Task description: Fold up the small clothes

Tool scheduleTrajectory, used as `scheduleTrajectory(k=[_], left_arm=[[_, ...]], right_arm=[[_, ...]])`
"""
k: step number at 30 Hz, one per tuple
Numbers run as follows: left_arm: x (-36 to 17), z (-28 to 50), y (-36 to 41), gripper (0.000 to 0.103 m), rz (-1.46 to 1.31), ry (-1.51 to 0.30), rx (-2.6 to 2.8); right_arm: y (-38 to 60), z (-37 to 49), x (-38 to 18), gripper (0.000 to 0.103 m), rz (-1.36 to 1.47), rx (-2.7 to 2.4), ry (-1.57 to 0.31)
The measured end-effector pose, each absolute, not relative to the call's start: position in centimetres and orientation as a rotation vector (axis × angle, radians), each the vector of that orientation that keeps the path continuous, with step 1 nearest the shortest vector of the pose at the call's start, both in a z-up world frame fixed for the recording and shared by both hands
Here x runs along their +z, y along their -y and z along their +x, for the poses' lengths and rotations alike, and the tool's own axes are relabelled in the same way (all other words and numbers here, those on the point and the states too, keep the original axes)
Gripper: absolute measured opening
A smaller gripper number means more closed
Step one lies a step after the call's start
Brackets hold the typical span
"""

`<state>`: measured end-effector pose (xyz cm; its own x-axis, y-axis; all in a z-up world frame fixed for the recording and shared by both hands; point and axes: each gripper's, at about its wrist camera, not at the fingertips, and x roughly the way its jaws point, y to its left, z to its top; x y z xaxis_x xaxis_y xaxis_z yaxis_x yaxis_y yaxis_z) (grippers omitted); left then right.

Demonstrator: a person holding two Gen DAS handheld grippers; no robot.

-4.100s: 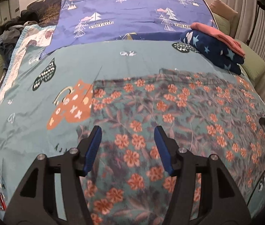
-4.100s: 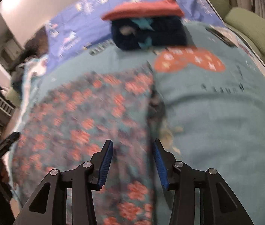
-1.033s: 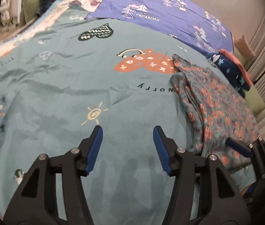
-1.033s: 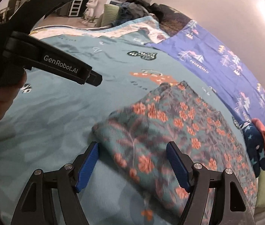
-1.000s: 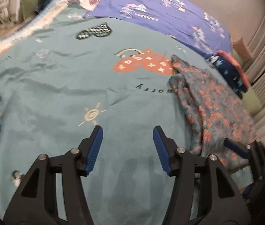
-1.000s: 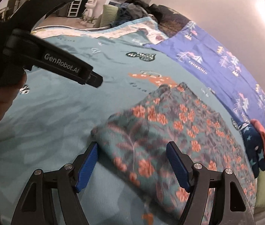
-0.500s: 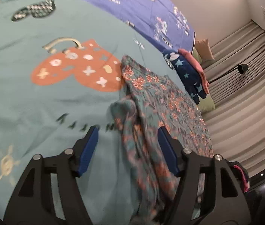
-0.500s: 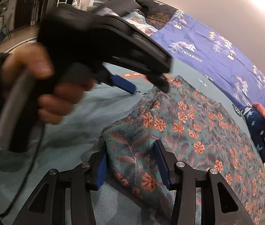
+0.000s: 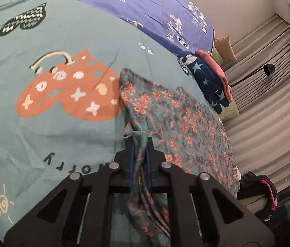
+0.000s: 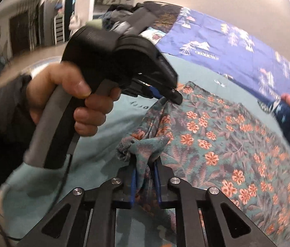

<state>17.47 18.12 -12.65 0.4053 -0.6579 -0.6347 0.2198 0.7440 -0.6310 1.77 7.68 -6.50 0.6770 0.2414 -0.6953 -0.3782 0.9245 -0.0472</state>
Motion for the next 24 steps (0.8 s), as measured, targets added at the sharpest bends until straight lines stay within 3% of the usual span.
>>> scheduleTrajectory(k=[12,24], left_arm=[[-7.3,18.1,-14.3,0.010,-0.477,-0.991,-0.579],[-1.0,18.1,-3.3,0.009,-0.318,-0.958,-0.631]], right_arm=[[-2.3,0.4,-2.7,0.009,-0.002,0.313,-0.665],[8.3,-1.5,0.2,0.007,0.231,0.228,-0.573]])
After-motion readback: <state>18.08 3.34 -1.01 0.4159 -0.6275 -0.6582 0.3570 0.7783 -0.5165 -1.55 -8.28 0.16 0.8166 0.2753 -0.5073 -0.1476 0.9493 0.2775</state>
